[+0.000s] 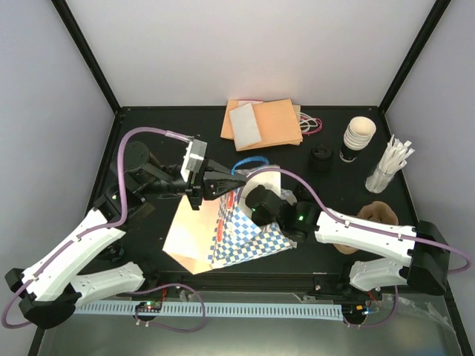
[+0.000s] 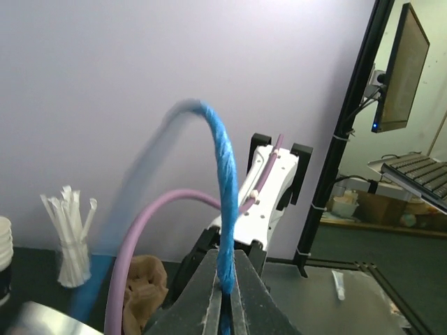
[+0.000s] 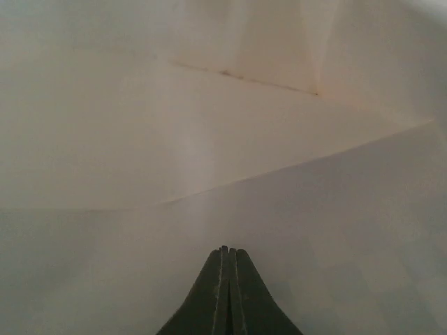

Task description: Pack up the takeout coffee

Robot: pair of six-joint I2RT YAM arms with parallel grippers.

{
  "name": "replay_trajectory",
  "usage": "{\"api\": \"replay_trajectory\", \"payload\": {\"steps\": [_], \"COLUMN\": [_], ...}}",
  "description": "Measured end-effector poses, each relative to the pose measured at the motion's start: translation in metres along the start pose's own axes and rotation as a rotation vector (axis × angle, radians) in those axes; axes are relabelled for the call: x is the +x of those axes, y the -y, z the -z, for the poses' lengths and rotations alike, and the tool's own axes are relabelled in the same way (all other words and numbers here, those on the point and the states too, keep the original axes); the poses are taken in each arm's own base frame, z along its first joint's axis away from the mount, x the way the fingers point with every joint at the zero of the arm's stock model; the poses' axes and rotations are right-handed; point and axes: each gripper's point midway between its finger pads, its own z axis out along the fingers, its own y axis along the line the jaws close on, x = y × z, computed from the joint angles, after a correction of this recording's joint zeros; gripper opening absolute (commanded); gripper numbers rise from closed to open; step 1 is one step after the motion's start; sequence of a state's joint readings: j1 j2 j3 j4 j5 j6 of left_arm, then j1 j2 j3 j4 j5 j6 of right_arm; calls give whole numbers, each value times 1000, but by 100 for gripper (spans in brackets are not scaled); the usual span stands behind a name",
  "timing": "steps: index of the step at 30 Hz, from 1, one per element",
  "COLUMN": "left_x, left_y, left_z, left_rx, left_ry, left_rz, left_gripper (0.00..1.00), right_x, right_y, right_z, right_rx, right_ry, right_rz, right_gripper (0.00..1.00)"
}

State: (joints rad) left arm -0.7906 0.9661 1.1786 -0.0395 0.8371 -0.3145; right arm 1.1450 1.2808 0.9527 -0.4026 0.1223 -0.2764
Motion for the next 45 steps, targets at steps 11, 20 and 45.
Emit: {"api": "replay_trajectory", "payload": {"steps": [11, 20, 45], "left_x": [-16, -8, 42], "left_y": [7, -3, -97], "left_z": [6, 6, 47], "left_rx": [-26, -79, -649], "left_ry": [22, -7, -148], "left_rz": [-82, -102, -15], "left_gripper": [2, 2, 3], "right_x": [43, 53, 106], "right_y": [-9, 2, -18], "right_z": [-11, -14, 0], "right_rx": [-21, 44, -139], "right_ry": [-177, -243, -671], "right_rz": [42, 33, -53], "right_gripper": [1, 1, 6]}}
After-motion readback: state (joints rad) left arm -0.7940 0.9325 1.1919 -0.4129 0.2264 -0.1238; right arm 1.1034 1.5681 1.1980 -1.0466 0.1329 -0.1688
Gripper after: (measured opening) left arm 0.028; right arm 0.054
